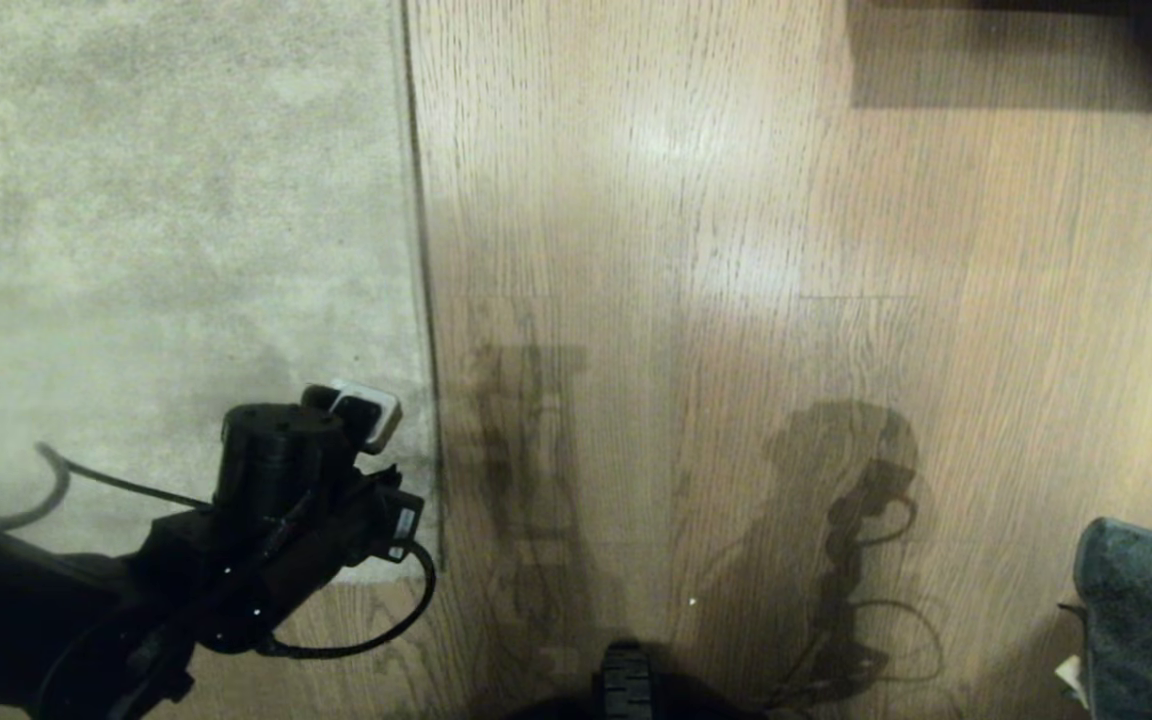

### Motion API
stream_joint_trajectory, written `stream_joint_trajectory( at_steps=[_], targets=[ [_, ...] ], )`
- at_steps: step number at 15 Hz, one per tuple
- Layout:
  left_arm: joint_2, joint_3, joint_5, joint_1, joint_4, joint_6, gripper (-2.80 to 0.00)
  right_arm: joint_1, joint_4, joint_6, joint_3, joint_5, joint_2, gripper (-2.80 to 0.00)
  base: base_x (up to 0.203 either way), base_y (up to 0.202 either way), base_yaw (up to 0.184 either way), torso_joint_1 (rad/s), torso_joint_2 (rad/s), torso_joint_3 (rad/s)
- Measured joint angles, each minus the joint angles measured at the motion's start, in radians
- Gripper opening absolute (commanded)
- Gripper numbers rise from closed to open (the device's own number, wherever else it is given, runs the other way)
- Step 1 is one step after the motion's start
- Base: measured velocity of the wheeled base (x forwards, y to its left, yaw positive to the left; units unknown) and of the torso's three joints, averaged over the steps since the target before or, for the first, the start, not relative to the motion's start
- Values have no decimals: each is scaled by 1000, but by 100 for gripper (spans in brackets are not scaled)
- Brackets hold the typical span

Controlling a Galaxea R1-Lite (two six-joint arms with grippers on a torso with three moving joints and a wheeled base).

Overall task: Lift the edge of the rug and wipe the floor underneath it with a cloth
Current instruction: Lift up the carpet

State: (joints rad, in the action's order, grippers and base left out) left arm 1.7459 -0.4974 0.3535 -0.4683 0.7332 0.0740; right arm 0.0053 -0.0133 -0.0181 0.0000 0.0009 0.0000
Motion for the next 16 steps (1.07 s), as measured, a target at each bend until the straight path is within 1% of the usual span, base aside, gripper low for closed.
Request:
stream_joint_trajectory(
  at_steps=[4, 5, 6, 9, 13, 16],
  targets=[
    [26, -28, 2, -17, 0, -1, -280, 0, 0, 0, 0, 0, 0, -280, 0, 0, 0, 0, 0, 0],
    [32, -33, 2, -19, 1, -1, -31, 1, 0, 0, 0, 0, 0, -280, 0, 0, 0, 0, 0, 0],
    [36, -34, 2, -19, 1, -4, 0, 1, 0, 0, 0, 0, 0, -280, 0, 0, 0, 0, 0, 0],
    [46, -34, 3, -19, 1, -7, 0, 1, 0, 0, 0, 0, 0, -280, 0, 0, 0, 0, 0, 0],
    [76, -80, 11, -17, 1, -6, 0, 0, 0, 0, 0, 0, 0, -280, 0, 0, 0, 0, 0, 0],
    [104, -111, 46, -16, -4, 5, 0, 0, 0, 0, 0, 0, 0, -280, 0, 0, 0, 0, 0, 0]
  ],
)
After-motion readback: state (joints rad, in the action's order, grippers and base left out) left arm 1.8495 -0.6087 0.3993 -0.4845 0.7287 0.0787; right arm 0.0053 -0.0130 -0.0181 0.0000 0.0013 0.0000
